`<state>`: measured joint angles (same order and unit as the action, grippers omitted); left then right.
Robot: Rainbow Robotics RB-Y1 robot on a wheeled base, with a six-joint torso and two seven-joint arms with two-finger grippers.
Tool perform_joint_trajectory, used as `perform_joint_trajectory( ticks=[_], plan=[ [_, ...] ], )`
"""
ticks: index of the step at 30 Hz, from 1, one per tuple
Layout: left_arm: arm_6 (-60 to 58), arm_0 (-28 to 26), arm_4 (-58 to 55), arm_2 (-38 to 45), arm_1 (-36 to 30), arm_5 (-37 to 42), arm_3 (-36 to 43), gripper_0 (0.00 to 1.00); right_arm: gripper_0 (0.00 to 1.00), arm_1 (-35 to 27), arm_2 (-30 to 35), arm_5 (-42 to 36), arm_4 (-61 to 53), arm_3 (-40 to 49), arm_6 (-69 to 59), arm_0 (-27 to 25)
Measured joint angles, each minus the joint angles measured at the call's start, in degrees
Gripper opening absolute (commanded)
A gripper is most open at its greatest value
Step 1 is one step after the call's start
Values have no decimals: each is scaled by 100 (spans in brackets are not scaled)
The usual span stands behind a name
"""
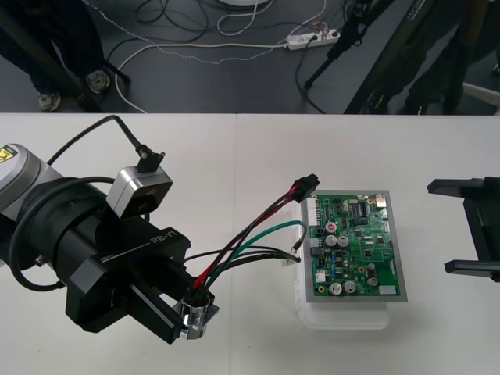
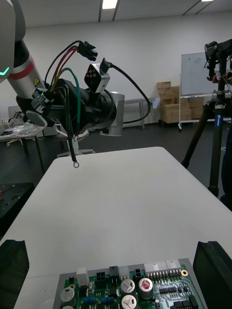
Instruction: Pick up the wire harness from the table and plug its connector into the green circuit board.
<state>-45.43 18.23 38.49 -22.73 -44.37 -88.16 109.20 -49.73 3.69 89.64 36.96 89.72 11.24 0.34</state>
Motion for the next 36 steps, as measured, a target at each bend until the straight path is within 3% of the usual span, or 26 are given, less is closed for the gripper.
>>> perform_joint_trajectory(
  ticks=[18, 36],
  plan=[
    [-6, 34, -150, -565, 12, 0, -140, 0, 100, 0, -103, 0, -119, 20, -52, 9],
    [-16, 35, -361, -722, 12, 0, -143, 0, 100, 0, -726, 0, -683, 111, -427, 195]
  ],
)
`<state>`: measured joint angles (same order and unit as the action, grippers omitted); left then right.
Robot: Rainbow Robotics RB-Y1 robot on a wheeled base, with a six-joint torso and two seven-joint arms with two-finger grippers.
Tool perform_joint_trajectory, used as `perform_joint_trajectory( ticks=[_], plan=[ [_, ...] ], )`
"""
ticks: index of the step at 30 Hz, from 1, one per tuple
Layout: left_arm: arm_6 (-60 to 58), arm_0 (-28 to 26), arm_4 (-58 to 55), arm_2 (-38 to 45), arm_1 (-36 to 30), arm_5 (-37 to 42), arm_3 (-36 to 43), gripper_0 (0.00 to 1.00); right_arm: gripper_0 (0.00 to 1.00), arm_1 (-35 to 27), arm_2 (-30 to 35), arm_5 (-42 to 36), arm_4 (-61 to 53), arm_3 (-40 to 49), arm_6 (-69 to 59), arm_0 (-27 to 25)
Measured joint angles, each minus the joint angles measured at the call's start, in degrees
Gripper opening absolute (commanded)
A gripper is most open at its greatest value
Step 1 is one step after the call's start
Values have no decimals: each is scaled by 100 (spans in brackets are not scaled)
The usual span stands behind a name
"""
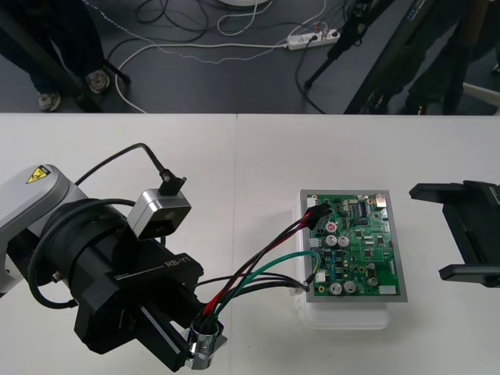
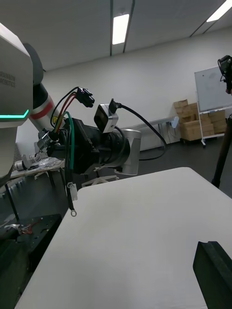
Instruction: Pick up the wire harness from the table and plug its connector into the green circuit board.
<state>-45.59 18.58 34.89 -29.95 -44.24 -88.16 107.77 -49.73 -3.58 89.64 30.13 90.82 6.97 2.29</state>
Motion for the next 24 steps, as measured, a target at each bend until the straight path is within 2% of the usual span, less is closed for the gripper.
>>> perform_joint_trajectory(
  ticks=[6, 24],
  plan=[
    [0, 4, -10, 0, 0, 0, -1, 0, 100, 11, -249, 0, -135, 17, -23, 172],
    [0, 14, -59, 0, 0, 0, -12, 0, 100, 562, -348, 0, -137, 20, -612, 661]
  ],
)
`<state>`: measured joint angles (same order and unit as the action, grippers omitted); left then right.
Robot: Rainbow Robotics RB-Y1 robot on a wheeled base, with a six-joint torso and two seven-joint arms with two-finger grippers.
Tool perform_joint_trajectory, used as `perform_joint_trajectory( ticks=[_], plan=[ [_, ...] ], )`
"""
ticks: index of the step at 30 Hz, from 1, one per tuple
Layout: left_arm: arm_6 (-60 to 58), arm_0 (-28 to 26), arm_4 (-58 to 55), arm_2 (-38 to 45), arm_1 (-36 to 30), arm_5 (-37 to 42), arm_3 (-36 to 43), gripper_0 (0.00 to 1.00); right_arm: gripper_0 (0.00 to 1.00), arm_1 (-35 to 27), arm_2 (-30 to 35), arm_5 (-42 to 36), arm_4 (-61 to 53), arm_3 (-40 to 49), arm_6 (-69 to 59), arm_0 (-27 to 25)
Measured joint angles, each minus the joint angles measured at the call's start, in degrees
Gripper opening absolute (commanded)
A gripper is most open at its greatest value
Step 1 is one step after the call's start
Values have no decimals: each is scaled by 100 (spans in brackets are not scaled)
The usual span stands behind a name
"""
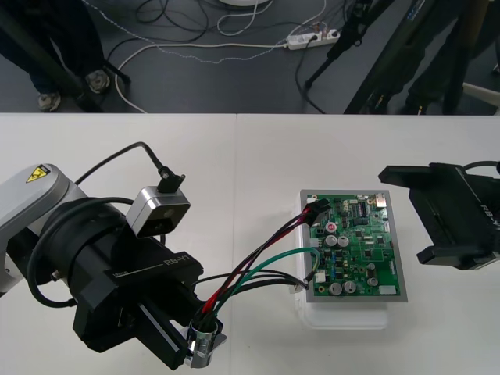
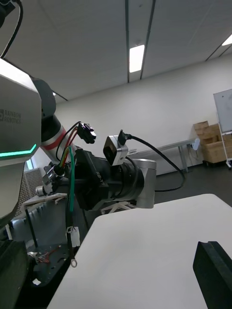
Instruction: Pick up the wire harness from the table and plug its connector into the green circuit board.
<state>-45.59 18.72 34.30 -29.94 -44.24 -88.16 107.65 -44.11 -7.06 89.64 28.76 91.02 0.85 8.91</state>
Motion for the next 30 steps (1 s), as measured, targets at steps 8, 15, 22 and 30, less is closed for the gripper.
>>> perform_joint_trajectory(
  ticks=[8, 15, 22, 30],
  plan=[
    [0, 1, 0, 0, 0, 0, -11, 0, 100, 183, -305, 0, 0, 0, -73, 274],
    [0, 1, 0, 0, 0, 0, -15, 0, 100, 301, -531, -11, -4, 0, -85, 473],
    [1, 2, -3, 0, 0, 0, -16, 0, 100, 338, -925, -297, -169, 7, -86, 650],
    [1, 3, -11, 0, 0, 0, -18, 0, 100, 346, -1170, -520, -225, 163, -86, 769]
  ],
)
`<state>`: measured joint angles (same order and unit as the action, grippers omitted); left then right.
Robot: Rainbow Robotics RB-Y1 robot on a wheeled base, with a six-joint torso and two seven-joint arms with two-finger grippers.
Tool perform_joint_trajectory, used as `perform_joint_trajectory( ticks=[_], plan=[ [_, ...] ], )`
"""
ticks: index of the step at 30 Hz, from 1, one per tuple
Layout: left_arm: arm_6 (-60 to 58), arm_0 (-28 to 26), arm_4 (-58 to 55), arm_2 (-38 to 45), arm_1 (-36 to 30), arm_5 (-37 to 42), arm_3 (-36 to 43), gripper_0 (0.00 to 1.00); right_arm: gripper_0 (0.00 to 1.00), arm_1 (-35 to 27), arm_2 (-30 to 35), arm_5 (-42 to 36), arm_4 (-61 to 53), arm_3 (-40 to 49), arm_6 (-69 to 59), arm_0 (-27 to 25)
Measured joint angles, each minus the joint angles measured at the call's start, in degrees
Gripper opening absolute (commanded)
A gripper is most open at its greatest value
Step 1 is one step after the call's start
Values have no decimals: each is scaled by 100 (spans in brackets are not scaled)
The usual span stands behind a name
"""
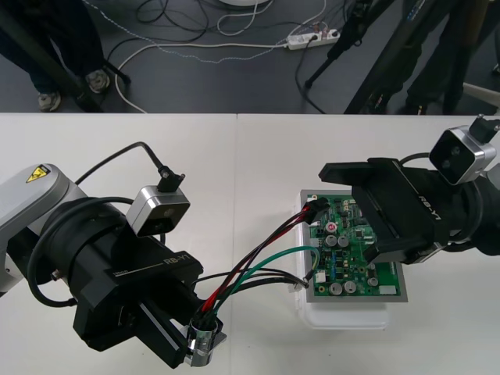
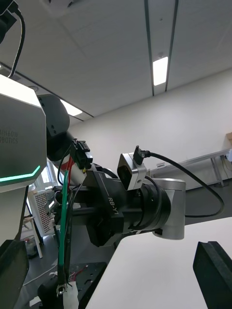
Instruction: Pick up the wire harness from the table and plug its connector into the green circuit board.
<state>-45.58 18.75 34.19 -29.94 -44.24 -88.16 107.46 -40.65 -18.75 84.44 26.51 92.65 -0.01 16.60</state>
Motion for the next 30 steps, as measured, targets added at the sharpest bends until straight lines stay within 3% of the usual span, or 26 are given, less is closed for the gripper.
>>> perform_joint_trajectory(
  ticks=[30],
  plan=[
    [0, 1, -65, 0, 0, 0, -6, 0, 100, -126, -404, -810, -418, 1275, -3, 14]
  ],
)
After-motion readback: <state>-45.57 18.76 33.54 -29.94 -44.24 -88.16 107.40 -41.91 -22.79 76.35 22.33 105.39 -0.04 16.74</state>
